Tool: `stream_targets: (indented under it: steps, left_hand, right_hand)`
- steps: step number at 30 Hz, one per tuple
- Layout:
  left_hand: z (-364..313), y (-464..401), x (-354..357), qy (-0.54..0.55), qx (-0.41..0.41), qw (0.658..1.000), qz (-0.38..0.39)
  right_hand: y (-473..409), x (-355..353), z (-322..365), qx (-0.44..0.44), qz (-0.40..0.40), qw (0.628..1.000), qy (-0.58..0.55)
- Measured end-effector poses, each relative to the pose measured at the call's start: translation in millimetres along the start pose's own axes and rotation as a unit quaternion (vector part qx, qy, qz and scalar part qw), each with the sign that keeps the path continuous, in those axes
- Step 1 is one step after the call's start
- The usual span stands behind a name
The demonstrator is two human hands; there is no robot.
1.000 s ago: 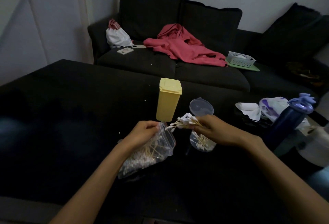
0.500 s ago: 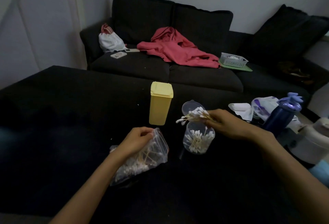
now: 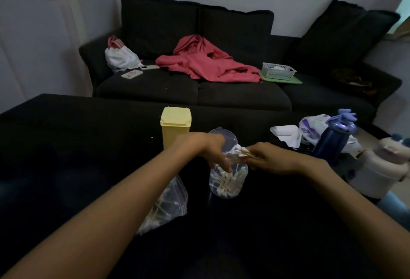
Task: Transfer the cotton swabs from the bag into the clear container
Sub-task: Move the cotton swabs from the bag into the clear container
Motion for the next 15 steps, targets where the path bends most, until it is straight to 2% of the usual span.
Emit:
stream_targets:
  steps: [3, 10, 12, 15]
  left_hand:
    - [-3, -19, 9, -0.024, -0.013, 0.999, 0.037]
    - [3, -32, 29, 0.035, 0.005, 0.998, 0.050]
    - [5, -31, 32, 0.015, 0.003, 0.999, 0.051]
    - [7, -28, 27, -0.080, 0.006, 0.997, 0.021]
  right_hand:
    - [-1, -2, -4, -0.009, 0.007, 1.000, -0.027]
    - [-2, -7, -7, -0.015, -0.007, 0.999, -0.050]
    - [-2, -8, -8, 0.000, 0.017, 0.998, -0.066]
    - [0, -6, -15, 0.055, 0.076, 0.993, -0.074]
Point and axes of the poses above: each hand's wrist, its own y-axis away from the middle knuckle, its own x-axis out of the palm, z = x × y, the point moved 6 cm from there along -y, towards the middle knuckle, and after that the axes turned 2 degrees about -z, right-handed, at the moved point
